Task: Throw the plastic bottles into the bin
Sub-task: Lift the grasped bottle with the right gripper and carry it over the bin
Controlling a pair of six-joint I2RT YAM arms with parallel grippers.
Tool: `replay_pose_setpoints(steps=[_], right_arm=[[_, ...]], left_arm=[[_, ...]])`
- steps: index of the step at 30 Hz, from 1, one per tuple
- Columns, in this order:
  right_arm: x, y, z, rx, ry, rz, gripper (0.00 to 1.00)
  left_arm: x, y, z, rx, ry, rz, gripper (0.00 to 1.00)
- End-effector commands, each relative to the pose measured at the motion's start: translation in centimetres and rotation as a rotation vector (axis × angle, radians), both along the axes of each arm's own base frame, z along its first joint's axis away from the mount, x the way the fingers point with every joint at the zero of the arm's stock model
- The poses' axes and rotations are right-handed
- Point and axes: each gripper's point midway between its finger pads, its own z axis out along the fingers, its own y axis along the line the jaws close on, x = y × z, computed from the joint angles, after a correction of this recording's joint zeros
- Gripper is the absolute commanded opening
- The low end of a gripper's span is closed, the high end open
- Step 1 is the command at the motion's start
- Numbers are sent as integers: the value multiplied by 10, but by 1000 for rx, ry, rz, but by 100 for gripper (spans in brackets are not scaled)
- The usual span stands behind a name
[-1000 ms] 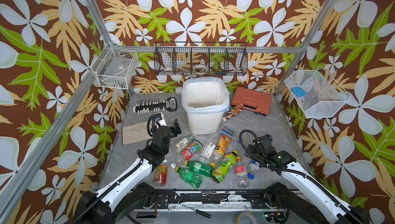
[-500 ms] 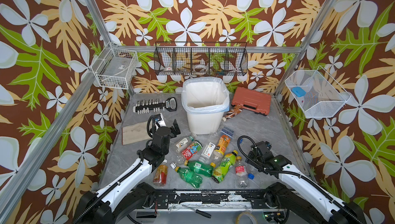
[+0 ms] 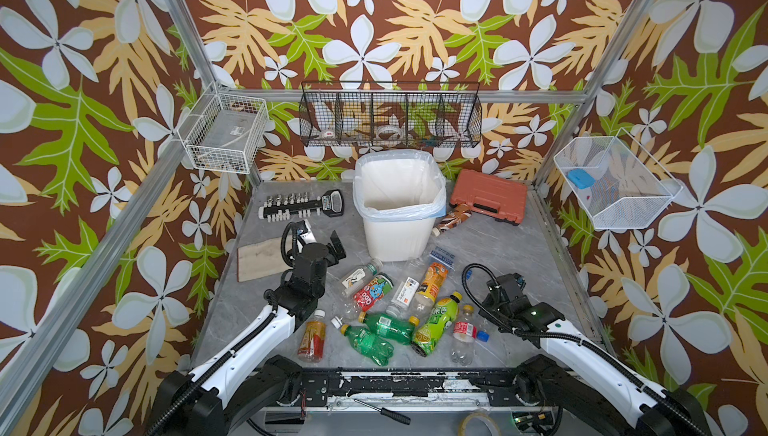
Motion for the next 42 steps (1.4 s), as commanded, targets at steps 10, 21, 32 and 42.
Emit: replay_pose_setpoints(steps=[10, 21, 32, 42], right_arm=[[92, -10, 197, -314, -411, 101, 46], [190, 114, 381, -304, -873, 341, 45], [278, 230, 379, -206, -892, 580, 45], [294, 249, 340, -208, -813, 642, 45]], left_arm=[[-8, 16, -10, -50, 31, 43, 100], [-19, 31, -31, -59, 98, 97, 100], [-30, 44, -30, -40, 109, 139, 100], [-29, 42, -31, -45, 117, 134, 100]])
